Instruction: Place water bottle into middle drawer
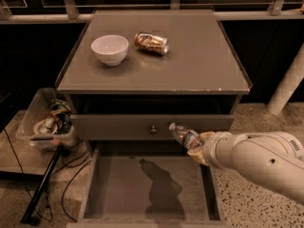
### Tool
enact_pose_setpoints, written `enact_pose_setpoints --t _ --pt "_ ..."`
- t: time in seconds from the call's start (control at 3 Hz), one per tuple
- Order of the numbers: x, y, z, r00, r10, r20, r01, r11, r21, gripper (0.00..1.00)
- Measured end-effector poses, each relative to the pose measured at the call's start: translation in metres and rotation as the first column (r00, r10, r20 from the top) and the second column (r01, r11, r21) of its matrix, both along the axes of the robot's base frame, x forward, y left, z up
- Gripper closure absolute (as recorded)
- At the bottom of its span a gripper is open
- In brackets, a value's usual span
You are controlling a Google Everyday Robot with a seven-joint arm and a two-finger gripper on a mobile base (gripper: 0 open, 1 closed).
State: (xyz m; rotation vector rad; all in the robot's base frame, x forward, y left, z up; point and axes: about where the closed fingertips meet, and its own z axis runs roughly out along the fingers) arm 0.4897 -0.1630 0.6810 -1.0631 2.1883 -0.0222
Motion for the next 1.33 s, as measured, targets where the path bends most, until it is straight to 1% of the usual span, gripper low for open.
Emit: enact_pose_setpoints --t 0.33,0.67,1.0,1.33 --pt "0.001 0.015 -0.019 0.9995 0.031 -0.011 -0.03 0.999 0.03 1.0" --pt "-0.004 0.036 -0.046 0.9968 0.078 -0.018 -0.076 0.993 0.093 1.0" --pt "-0.012 0.057 -0.077 0.9895 0.144 -0.015 -0.139 0.976 0.166 1.0" --pt "-0.017 0.062 -0.107 0.9817 0.189 -0.018 -0.178 0.947 0.268 1.0"
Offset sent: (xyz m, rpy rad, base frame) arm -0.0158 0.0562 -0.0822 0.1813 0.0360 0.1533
